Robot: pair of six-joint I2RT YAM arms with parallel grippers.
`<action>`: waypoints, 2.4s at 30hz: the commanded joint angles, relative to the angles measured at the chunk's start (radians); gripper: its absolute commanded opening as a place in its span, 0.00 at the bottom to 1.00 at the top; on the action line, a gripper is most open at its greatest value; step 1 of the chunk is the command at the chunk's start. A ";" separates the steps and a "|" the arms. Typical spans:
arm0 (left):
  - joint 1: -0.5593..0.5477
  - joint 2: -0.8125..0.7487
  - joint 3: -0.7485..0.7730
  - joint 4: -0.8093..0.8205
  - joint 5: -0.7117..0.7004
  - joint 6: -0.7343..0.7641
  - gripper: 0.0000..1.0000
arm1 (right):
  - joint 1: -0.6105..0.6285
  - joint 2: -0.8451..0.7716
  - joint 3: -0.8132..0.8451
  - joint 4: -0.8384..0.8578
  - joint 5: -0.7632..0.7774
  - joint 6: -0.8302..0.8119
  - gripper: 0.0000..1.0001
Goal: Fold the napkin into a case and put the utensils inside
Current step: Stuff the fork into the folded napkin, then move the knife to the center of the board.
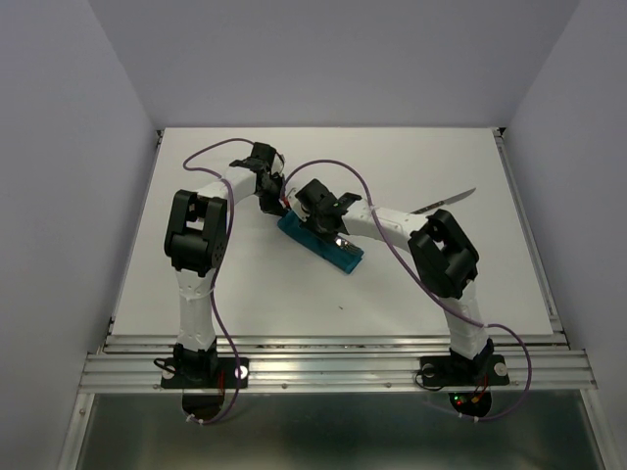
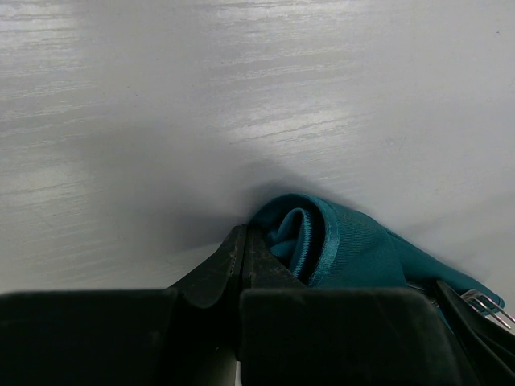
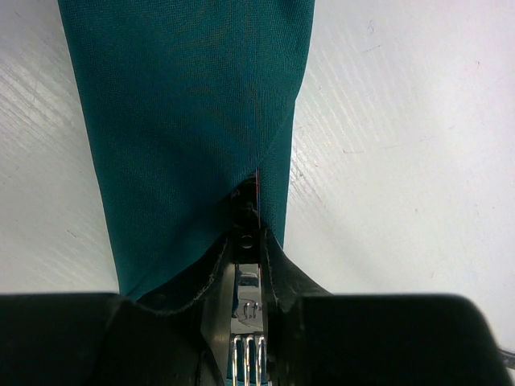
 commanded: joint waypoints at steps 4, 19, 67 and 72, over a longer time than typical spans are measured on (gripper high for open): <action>0.000 0.013 0.017 -0.031 0.013 0.019 0.04 | -0.006 0.015 0.032 0.055 0.004 0.006 0.14; 0.000 0.000 0.040 -0.037 0.033 0.018 0.04 | -0.024 -0.085 -0.015 0.093 0.050 0.042 0.54; 0.011 -0.128 -0.003 -0.031 0.019 -0.010 0.05 | -0.728 -0.195 -0.227 0.243 0.045 0.708 0.75; 0.011 -0.132 -0.012 -0.022 0.030 -0.011 0.05 | -0.728 -0.179 -0.169 0.254 0.084 0.653 0.75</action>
